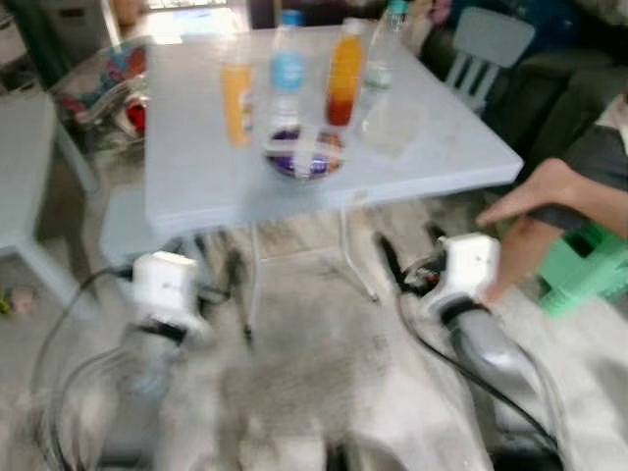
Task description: Restocking fridge
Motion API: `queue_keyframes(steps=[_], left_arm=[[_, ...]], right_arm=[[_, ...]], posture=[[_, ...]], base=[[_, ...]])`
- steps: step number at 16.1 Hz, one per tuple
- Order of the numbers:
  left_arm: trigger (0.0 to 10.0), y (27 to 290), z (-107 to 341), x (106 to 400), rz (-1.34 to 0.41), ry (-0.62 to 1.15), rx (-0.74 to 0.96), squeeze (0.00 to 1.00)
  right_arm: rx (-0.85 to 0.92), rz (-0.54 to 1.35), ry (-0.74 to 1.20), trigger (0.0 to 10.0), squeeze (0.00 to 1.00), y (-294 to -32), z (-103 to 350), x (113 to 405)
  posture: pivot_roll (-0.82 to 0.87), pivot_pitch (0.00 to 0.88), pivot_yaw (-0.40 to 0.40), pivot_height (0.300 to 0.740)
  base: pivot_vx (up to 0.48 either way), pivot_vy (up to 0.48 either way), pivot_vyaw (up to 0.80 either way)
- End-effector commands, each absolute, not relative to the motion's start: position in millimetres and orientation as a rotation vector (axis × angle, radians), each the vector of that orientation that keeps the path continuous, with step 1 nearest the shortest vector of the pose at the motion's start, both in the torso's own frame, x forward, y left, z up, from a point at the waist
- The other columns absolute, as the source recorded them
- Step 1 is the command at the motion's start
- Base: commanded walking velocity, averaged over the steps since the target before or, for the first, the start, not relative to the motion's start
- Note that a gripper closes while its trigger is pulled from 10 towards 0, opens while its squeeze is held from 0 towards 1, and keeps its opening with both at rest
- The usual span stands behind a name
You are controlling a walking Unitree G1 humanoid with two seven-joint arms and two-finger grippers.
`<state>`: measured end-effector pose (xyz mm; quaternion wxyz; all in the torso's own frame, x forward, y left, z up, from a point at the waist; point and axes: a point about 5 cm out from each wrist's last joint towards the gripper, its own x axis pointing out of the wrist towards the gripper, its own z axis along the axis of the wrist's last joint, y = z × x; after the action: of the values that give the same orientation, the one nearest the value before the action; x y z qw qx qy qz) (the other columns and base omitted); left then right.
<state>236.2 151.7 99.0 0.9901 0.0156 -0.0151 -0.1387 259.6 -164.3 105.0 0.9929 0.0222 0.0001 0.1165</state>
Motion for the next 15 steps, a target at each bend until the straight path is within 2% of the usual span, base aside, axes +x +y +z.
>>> queue_keyframes(steps=[1,4,7,11,15], left_arm=[[10.0,161.2,102.3,236.9,-0.255,-0.040,0.062,0.00],[10.0,161.2,101.7,238.0,-0.255,-0.039,0.063,0.00],[10.0,160.7,101.5,239.6,-0.256,-0.038,0.072,0.00],[10.0,161.1,102.5,242.0,-0.251,-0.039,0.076,0.00],[10.0,165.0,102.9,243.1,-0.235,-0.038,0.092,0.00]], right_arm=[[0.059,0.248,-0.034,10.0,0.00,-157.7,112.3,262.3],[0.076,0.271,-0.049,10.0,0.00,-155.9,115.0,260.4],[0.093,0.289,-0.063,10.0,0.00,-152.6,119.0,259.9],[0.125,0.231,-0.045,10.0,0.00,-156.5,117.3,263.2],[0.159,0.207,-0.023,10.0,0.00,-160.6,118.2,270.2]], posture=[[0.05,0.032,-0.049,0.740],[0.04,0.036,-0.045,0.740],[0.04,0.038,-0.043,0.740],[0.04,0.045,-0.041,0.740],[0.05,0.052,-0.040,0.740]], base=[[0.386,0.000,0.00],[0.374,0.000,0.00],[0.295,0.000,0.51],[0.318,0.000,0.00],[0.000,0.000,0.00]])
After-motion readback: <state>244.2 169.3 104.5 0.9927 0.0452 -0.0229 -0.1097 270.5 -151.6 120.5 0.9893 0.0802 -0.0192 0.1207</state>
